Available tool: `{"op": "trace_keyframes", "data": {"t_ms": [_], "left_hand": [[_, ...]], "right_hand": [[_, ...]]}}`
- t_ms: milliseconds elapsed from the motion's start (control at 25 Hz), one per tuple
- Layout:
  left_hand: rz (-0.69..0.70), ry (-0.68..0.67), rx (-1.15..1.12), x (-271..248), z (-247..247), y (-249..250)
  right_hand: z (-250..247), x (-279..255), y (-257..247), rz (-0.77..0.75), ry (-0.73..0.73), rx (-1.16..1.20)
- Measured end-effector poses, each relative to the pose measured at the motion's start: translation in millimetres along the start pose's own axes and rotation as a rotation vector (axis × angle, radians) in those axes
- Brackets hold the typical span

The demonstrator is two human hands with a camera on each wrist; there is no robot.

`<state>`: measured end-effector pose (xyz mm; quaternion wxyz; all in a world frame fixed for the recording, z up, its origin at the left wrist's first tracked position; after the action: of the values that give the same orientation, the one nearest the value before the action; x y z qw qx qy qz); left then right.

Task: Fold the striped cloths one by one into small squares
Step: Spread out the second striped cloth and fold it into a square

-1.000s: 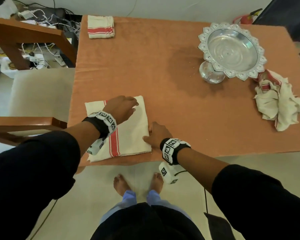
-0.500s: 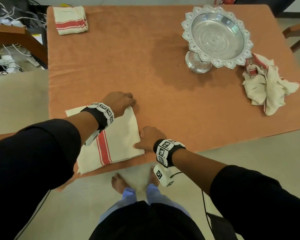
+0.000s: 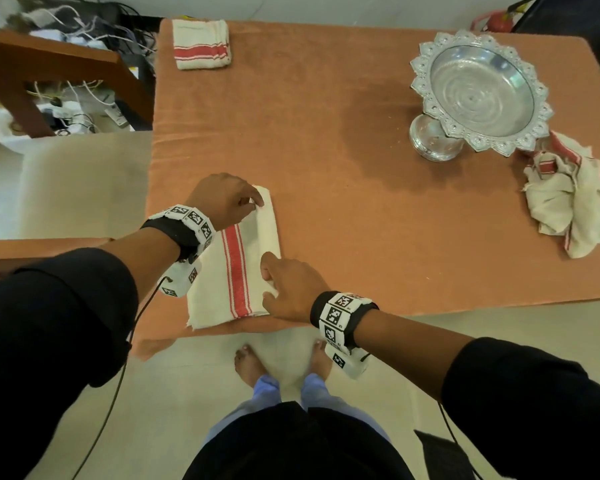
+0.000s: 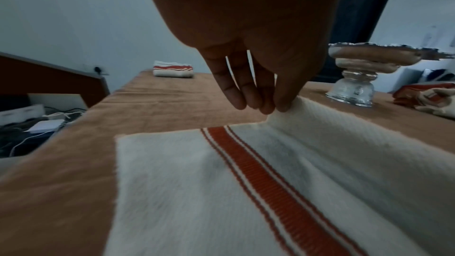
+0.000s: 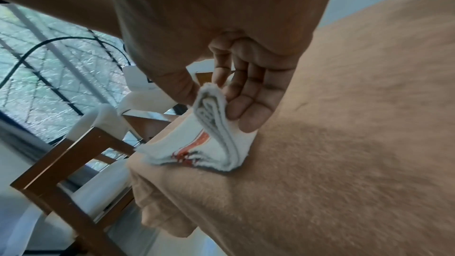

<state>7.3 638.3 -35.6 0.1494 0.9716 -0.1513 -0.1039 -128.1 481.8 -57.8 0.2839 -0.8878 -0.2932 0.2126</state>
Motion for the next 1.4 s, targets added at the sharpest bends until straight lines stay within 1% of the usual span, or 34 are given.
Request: {"op": "trace_keyframes", "data": {"t_ms": [80,160,240,320,400,520,600,720,840,960,1080,1160,1240,1320,1400], "left_hand": [[-0.052,0.031,-0.055,-19,-6,-20],[-0.121,0.054,-0.113,-36,-9,-41],[-0.230,0.072,-0.199,-50,-8,-61],[-0.384,0.100,-0.341,-62,-4,-82],[-0.503,0.145,-0.482,-72,1,-97],[-0.599,0.178,-0.610,-82,10,-117],[-0.641,0.196,-0.646,-86,15,-126],[-0.663,0.209,-0.618,-86,19,-130],[-0.622,0.192,-0.515,-76,22,-128],[-0.600,0.163,-0.433,-70,28,-131],[-0.595,0.178,-0.395,-74,31,-131],[-0.578,0.179,-0.371,-76,32,-128],[-0.562,0.205,-0.345,-82,29,-123],[-0.519,0.300,-0.273,-91,21,-116],[-0.406,0.402,-0.193,-102,15,-102]], "right_hand": [[12,8,-18,-0.094,-0.015,-0.035],[24,17,-33,-0.155,-0.036,-0.064],[32,26,-46,-0.176,-0.070,-0.088],[38,36,-59,-0.194,-0.102,-0.120],[43,45,-70,-0.203,-0.125,-0.145],[55,60,-87,-0.216,-0.165,-0.176],[64,67,-94,-0.214,-0.181,-0.192],[80,77,-101,-0.200,-0.190,-0.250],[91,82,-102,-0.190,-0.204,-0.304],[95,84,-100,-0.187,-0.196,-0.253],[94,83,-97,-0.188,-0.226,-0.195],[90,79,-95,-0.216,-0.235,-0.143],[79,75,-90,-0.232,-0.199,-0.099],[62,76,-78,-0.223,-0.106,-0.099],[42,83,-61,-0.205,0.012,-0.169]]}}
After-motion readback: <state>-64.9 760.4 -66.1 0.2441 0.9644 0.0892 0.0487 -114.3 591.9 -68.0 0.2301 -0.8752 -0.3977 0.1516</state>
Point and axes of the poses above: each hand's wrist, its own x-axis towards the middle knuckle, its own z-axis out of the palm, y = z × x, the point moved 5 cm from there along x, towards the middle knuckle, and after that the axes turned 8 degrees about -z, right-handed, at the moved point
